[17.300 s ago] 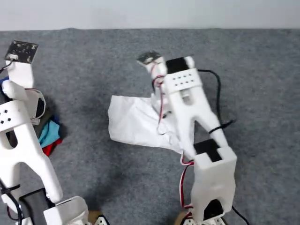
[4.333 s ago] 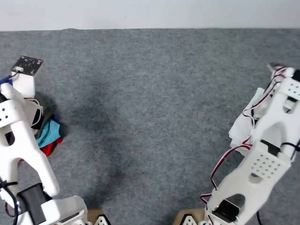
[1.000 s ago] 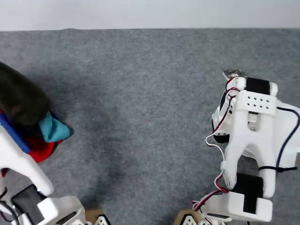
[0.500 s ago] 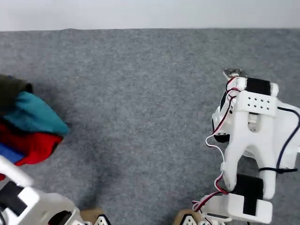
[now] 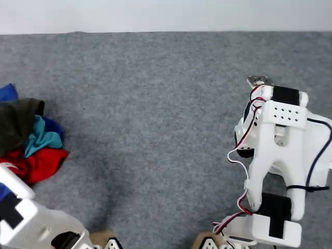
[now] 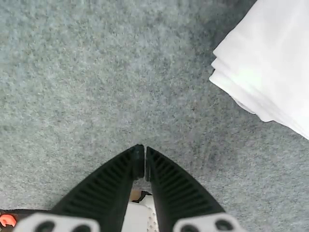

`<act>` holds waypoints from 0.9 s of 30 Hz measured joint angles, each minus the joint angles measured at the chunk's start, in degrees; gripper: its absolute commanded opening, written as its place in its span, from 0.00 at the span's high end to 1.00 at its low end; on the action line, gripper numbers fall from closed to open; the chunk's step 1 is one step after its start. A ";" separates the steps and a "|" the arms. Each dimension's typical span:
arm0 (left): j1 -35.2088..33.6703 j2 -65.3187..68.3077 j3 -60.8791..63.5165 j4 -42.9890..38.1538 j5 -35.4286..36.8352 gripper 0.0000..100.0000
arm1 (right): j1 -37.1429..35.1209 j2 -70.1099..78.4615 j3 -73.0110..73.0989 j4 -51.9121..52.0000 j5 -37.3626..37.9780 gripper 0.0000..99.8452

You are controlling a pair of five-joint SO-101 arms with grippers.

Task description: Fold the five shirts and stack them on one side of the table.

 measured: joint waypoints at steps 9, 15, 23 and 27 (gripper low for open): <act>2.64 -0.44 -11.16 8.53 0.00 0.77 | 0.00 0.00 0.00 0.00 0.00 0.99; 7.03 -0.44 -14.86 13.80 0.00 0.79 | 0.00 0.00 0.00 0.00 0.00 0.99; 7.82 6.86 -14.95 14.77 0.00 0.80 | 0.00 0.00 0.00 0.00 0.00 0.99; 7.03 8.53 -14.95 14.77 -1.76 0.80 | 0.00 0.00 0.00 0.00 0.00 0.99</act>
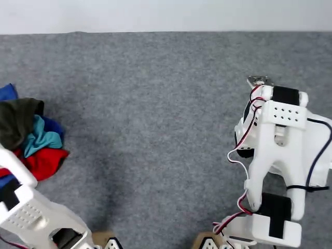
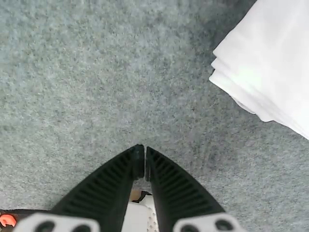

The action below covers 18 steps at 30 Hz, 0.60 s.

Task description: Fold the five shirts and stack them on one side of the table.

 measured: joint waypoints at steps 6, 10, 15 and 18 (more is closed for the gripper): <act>-2.02 0.00 -1.23 0.00 -0.18 0.82 | 0.00 0.00 0.00 0.00 0.00 0.99; -3.43 -1.49 -1.23 4.31 -3.34 0.82 | 0.00 0.00 0.00 0.00 0.00 0.99; -3.52 -3.60 -0.88 18.99 -12.22 0.82 | 0.00 0.00 0.00 0.00 0.00 0.99; -3.52 -3.87 1.58 20.31 -13.27 0.82 | 0.00 0.00 0.00 0.00 0.00 0.99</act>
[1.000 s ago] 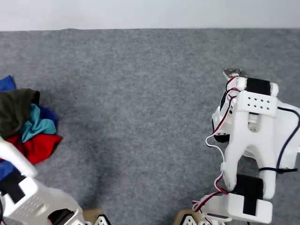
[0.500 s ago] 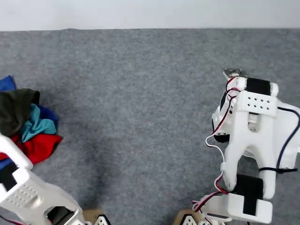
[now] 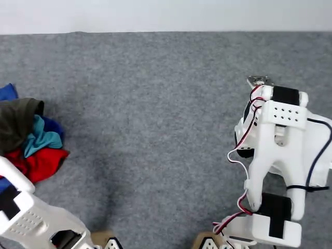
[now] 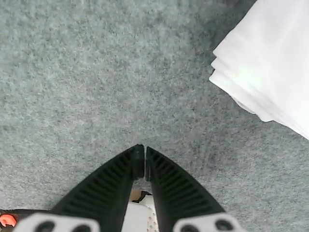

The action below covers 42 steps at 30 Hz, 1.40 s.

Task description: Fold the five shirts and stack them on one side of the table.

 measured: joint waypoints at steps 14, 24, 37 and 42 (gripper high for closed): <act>4.48 3.69 12.22 -8.88 0.18 0.99 | -2.20 0.00 0.00 0.00 0.00 0.99; 10.20 -5.80 7.12 -12.04 4.92 1.00 | -2.20 0.00 0.00 0.00 0.00 0.99; 23.30 -17.14 -13.80 -41.49 35.08 1.00 | -2.11 0.00 0.00 0.00 0.00 0.99; 32.88 -17.58 -17.32 -42.81 35.25 1.00 | -2.11 0.00 0.00 0.00 0.00 0.99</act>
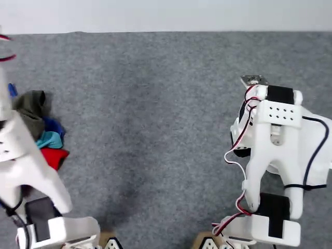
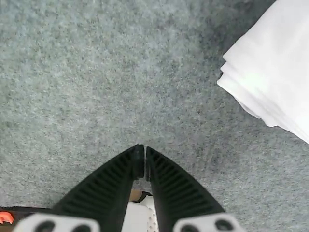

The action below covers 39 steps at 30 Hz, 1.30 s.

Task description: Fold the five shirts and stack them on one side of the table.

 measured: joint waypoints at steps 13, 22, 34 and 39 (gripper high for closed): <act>-9.58 0.00 30.42 17.67 -21.89 0.79 | 0.00 0.00 0.00 0.00 0.00 0.99; -19.34 11.08 39.38 13.01 -29.19 0.77 | 0.00 0.00 0.35 0.00 0.00 0.99; -19.60 29.45 35.08 11.69 -29.54 1.00 | 0.00 0.00 3.96 0.00 0.00 0.99; -16.70 28.22 32.00 11.69 -29.89 1.00 | 0.00 0.00 3.96 0.00 0.00 0.99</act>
